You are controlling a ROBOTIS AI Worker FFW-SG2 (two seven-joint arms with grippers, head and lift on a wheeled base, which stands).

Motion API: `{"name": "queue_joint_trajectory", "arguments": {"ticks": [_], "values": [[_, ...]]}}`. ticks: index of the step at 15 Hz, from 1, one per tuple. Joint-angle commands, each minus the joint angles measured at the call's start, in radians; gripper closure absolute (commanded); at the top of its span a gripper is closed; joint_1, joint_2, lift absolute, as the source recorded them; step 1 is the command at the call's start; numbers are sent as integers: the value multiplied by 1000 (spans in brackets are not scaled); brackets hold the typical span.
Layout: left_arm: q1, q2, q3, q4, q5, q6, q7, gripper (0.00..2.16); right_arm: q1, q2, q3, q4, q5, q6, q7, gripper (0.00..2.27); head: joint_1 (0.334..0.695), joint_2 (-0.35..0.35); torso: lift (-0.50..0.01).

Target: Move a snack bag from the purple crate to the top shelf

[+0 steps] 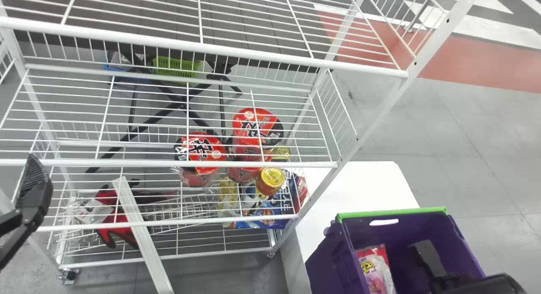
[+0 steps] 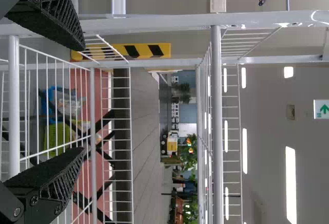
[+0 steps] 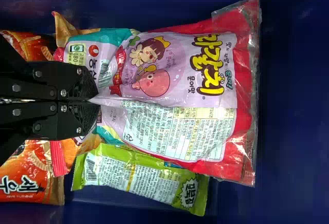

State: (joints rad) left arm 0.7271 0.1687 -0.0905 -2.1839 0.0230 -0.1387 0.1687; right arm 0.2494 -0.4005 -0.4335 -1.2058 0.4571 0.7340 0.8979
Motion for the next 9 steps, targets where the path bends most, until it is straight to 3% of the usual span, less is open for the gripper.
{"name": "queue_joint_trajectory", "arguments": {"ticks": [1,9], "values": [[0,0,0,1,0,0,0,130,1,0,-1,2,0,-8,-2,1514,695,-350,-302],[-2,-2,-2,1,0,3,-2,130,1,2,-5,6,-2,-23,-10,1514,695,-350,-271]]}}
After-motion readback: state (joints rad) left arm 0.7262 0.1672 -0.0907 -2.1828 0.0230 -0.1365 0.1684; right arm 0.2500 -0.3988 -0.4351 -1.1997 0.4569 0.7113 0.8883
